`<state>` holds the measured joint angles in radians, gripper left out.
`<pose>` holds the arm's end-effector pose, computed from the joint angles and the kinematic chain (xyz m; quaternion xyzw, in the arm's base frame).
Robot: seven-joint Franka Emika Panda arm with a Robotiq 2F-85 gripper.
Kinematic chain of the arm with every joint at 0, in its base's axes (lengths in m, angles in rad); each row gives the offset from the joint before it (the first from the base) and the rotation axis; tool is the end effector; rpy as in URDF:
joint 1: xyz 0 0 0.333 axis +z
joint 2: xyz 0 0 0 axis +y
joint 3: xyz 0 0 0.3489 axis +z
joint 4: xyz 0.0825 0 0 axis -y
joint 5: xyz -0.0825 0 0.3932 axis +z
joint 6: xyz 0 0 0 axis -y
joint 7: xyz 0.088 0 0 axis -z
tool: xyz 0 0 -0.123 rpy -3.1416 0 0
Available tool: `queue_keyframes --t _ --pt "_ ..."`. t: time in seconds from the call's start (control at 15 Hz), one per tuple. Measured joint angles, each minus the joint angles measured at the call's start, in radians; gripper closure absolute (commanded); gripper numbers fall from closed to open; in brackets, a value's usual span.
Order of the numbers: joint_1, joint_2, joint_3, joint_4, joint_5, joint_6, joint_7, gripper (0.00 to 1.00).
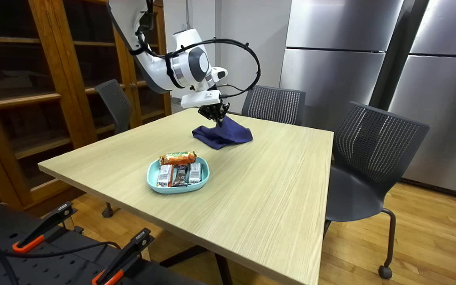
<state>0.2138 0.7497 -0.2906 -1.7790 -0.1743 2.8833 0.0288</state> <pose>0.7196 -0.0204 0.1890 0.9716 0.0816 0.1793 0.1310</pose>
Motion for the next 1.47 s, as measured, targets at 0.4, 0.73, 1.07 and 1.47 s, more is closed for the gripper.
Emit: queue_keyframes --t 0.4,0.73,1.07,1.47 --pt "0.0 -0.013 -0.001 -0.036 -0.031 -0.001 0.0 0.99" --pt "0.001 -0.063 -0.001 -0.107 -0.079 -0.001 0.0 0.99" --pt "0.002 -0.113 0.0 -0.162 -0.12 -0.001 0.0 0.99" --pt "0.019 -0.177 0.0 -0.229 -0.172 -0.001 0.0 0.99"
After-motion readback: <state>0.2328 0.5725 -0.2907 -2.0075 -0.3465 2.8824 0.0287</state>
